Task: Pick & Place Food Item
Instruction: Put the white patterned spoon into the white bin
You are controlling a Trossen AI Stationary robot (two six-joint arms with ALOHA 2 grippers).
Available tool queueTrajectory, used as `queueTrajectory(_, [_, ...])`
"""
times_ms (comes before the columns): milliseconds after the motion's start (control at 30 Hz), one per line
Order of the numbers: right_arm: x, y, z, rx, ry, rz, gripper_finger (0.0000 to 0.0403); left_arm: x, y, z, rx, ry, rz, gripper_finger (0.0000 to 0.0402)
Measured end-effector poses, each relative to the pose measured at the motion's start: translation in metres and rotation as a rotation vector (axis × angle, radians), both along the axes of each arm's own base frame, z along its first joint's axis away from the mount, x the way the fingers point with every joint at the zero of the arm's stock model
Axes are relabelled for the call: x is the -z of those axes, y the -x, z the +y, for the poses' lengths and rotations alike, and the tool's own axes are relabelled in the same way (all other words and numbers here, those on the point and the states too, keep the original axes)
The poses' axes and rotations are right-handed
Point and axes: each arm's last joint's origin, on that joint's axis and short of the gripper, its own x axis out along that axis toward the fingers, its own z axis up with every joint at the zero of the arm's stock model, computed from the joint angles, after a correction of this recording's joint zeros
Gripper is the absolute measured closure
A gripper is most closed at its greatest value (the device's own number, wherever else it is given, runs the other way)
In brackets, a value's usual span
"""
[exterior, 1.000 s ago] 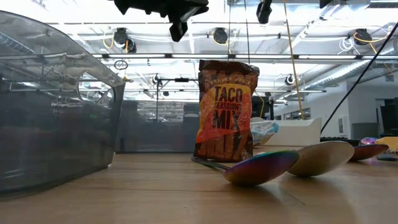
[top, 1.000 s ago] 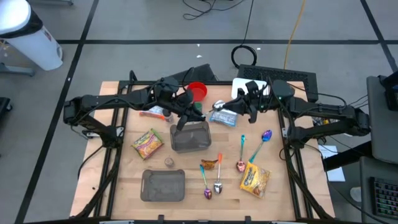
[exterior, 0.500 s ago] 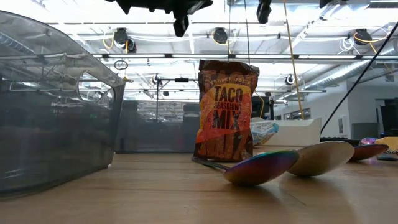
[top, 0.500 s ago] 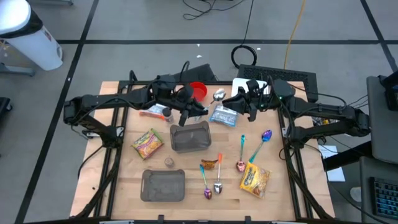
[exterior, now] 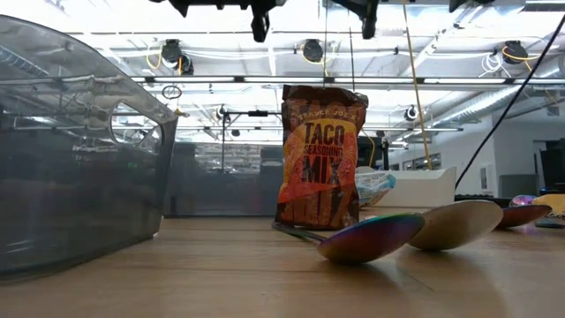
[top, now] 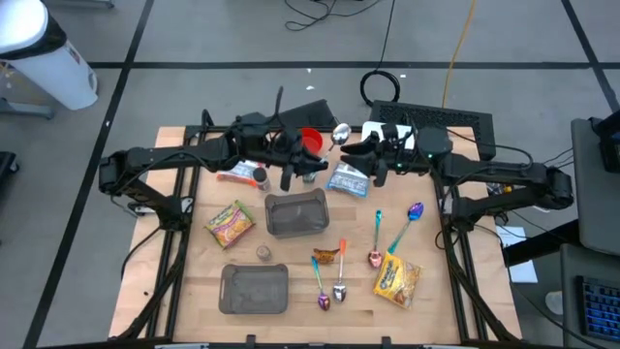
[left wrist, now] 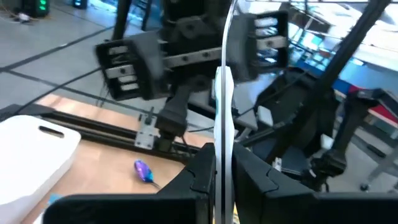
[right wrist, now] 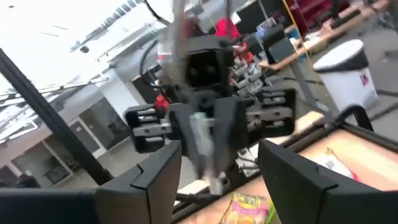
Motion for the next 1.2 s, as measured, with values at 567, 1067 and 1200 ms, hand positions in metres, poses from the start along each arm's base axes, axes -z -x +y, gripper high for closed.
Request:
queueTrajectory(567, [0.019, -0.044, 0.0, 0.003, -0.018, -0.15, 0.0221, -0.001, 0.0, 0.0, -0.005, 0.039, 0.001, 0.0367])
queueTrajectory(1067, [0.019, -0.044, 0.0, -0.002, -0.014, -0.149, 0.0341, 0.0, 0.0, 0.0, -0.005, 0.041, 0.003, 0.0364])
queueTrajectory(1200, [0.019, -0.044, 0.0, 0.005, 0.015, -0.146, 0.0388, 0.0, 0.0, 0.0, -0.007, 0.048, 0.01, 0.0369])
